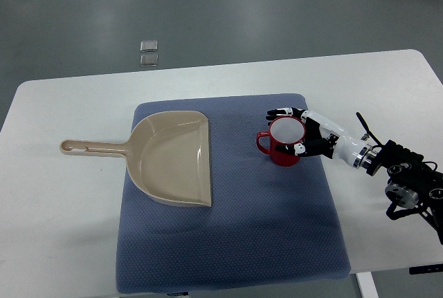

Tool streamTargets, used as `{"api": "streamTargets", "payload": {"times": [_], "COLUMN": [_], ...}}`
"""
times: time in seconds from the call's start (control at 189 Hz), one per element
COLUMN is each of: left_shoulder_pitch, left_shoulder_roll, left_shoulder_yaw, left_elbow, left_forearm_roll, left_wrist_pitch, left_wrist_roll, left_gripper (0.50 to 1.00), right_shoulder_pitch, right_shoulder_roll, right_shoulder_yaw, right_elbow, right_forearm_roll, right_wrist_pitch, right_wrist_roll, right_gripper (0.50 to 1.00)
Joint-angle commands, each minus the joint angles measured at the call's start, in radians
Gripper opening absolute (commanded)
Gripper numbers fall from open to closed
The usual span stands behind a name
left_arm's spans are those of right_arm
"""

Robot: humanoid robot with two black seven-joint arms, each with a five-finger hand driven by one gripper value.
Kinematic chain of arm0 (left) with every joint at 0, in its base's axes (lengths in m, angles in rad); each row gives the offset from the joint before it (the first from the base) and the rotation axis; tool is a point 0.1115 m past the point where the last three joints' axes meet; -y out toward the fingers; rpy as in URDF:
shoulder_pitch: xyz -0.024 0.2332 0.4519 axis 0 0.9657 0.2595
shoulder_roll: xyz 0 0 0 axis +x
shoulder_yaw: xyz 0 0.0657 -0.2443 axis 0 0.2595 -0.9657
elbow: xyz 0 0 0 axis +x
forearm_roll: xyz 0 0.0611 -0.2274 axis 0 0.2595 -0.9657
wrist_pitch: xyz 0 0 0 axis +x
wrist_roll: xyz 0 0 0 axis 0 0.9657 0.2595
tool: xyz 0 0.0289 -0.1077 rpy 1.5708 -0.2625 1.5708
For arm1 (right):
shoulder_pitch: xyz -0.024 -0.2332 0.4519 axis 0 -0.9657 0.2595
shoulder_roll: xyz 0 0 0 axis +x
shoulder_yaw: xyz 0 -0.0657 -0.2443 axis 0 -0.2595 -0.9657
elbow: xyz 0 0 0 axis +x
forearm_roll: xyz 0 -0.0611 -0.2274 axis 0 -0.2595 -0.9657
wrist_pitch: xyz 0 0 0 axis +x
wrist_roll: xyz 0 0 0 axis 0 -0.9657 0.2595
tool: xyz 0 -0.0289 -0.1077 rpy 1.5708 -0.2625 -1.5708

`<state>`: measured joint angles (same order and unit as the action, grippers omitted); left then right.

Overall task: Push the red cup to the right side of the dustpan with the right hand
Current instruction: 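Cup the red mug with the right hand and push it toward the dustpan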

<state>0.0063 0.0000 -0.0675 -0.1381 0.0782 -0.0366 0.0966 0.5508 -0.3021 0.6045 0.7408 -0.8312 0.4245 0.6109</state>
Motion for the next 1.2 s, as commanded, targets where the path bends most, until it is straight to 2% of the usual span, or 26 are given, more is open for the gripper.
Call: {"api": "streamTargets", "payload": {"times": [0.0,0.9,1.197], "left_shoulder_pitch": [0.0,0.0,0.0], "left_shoulder_roll": [0.0,0.0,0.0], "left_shoulder_yaw": [0.0,0.0,0.0], "left_elbow": [0.0,0.0,0.0], "left_forearm_roll": [0.0,0.0,0.0], "left_wrist_pitch": [0.0,0.0,0.0], "left_wrist_roll": [0.0,0.0,0.0], "left_gripper": [1.0,1.0,1.0], "right_shoulder_pitch": [0.0,0.003,0.006], "right_shoulder_roll": [0.008,0.086,0.13], "right_shoulder_yaw": [0.001,0.001,0.0], "right_elbow": [0.0,0.003,0.005], "right_forearm_roll": [0.0,0.0,0.0], "right_wrist_pitch": [-0.003,-0.043,-0.093], "right_wrist_roll": [0.0,0.0,0.0], "right_gripper": [0.823,0.795,0.795]}}
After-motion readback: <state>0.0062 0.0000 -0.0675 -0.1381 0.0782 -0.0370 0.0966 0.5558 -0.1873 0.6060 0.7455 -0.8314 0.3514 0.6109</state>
